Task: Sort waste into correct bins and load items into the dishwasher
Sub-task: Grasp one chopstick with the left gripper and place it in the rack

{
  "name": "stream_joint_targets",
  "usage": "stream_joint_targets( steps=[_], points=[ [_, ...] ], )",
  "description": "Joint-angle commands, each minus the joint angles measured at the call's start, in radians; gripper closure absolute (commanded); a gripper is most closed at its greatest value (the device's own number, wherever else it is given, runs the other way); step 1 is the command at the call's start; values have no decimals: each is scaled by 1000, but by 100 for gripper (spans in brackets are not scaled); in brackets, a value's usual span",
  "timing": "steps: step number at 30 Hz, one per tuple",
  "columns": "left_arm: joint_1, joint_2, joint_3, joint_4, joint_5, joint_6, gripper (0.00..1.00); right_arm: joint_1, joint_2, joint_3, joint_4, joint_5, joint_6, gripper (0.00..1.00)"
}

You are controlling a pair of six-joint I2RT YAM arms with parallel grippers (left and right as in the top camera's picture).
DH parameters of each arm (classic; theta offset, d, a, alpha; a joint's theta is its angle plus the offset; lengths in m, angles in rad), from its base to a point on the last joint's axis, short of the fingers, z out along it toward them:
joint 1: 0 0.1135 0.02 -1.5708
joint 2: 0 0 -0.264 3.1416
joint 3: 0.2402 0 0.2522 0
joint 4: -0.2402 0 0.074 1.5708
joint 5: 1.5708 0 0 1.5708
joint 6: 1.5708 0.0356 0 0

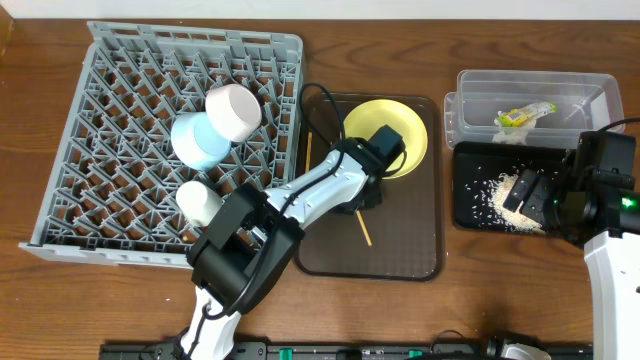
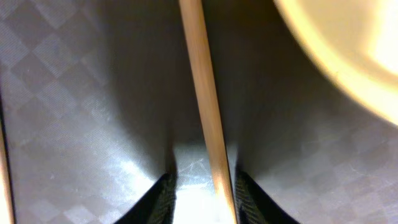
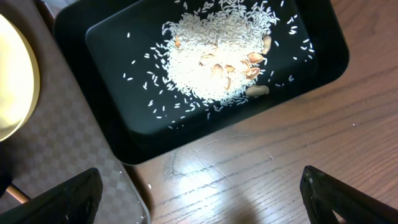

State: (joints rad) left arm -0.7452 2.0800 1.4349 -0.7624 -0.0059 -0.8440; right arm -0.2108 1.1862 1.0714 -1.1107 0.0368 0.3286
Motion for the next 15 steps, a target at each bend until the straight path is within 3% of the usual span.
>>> stream_joint_targets(
  steps=[1, 5, 8, 15],
  points=[
    [-1, 43, -11, -33, -10, -3, 74, -9, -10, 9, -4, -5, -12, 1],
    [-1, 42, -11, -61, -15, 36, 81, -9, -10, 9, -7, -9, -12, 1],
    [2, 39, -11, -74, -26, 55, 94, -9, -10, 9, -8, -9, -13, 1],
    [23, -29, -11, -128, -133, 66, 94, -6, -10, 9, -8, -12, -23, 1]
  ],
)
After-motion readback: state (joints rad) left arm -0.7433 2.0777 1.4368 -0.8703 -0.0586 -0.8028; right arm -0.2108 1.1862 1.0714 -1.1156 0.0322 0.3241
